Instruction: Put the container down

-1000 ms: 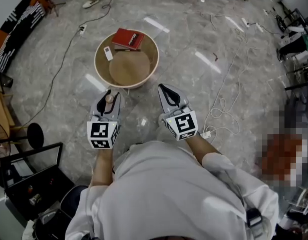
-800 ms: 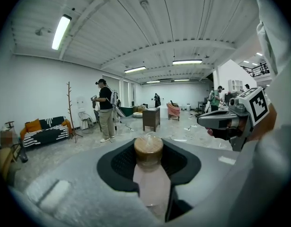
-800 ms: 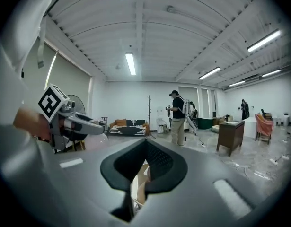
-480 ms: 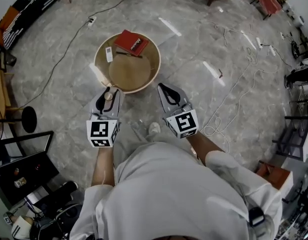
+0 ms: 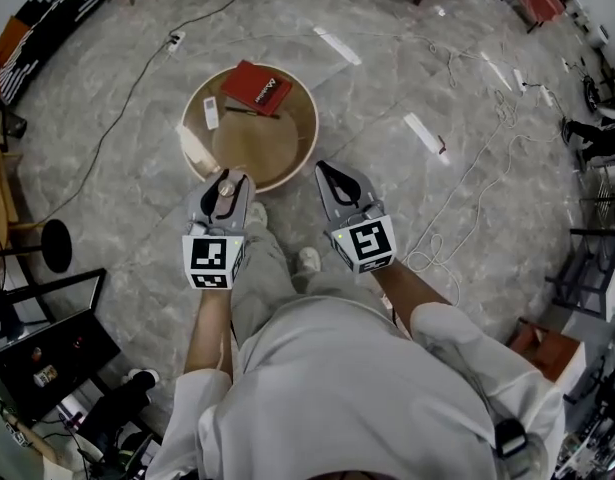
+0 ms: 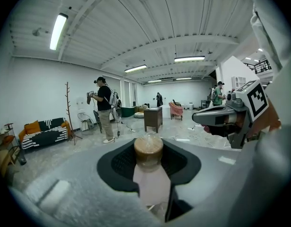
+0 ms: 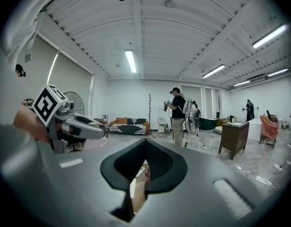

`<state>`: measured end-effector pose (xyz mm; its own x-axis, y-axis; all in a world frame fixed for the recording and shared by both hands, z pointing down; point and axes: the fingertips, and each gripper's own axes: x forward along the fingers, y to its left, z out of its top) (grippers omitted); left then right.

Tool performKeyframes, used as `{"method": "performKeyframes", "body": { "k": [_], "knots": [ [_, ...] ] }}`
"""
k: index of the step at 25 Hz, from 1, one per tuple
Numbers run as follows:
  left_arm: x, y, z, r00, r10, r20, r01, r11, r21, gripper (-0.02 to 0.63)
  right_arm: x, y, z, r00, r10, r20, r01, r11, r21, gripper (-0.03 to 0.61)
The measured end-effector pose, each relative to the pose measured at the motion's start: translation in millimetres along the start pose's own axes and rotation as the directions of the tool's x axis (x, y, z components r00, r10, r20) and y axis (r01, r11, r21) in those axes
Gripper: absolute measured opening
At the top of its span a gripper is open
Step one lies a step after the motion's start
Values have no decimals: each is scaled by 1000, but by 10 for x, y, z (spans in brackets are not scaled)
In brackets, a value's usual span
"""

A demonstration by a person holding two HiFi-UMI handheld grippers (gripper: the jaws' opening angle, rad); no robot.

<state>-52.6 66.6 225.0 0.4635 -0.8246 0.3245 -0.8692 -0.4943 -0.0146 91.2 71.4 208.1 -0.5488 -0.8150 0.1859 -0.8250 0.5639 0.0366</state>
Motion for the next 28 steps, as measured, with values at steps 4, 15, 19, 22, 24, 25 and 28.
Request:
{"method": "performKeyframes", "body": {
  "k": [4,15,19,22,24,25,28],
  "knots": [
    [232,109,-165,1000,-21,-18,21,1000,-4,127,182,-91,-136,1000,-15,-22,15,1000,-5,2],
    [879,460,-547,997,-68,-42,69,998,15,127,657,-340,-536,994,-55,-93,56,998,15,2],
    [1160,584,-679,994,-95,-61,95,995,10,127,942,-458,-667,991,-70,-112,73,997,24,2],
    [1345,668,-736,990,-120,-69,121,993,17,127,1146,-528,-693,990,-75,-121,78,997,23,2],
    [1477,720,-756,988,-141,-65,142,990,23,127,1281,-602,-710,988,-86,-126,89,996,23,2],
    [1542,746,-770,986,-152,-63,153,988,26,127,1348,-643,-721,987,-93,-129,97,995,24,2],
    [1752,810,-832,980,-186,-65,188,982,28,127,1549,-776,-759,985,-114,-132,119,992,30,2]
  ]
}}
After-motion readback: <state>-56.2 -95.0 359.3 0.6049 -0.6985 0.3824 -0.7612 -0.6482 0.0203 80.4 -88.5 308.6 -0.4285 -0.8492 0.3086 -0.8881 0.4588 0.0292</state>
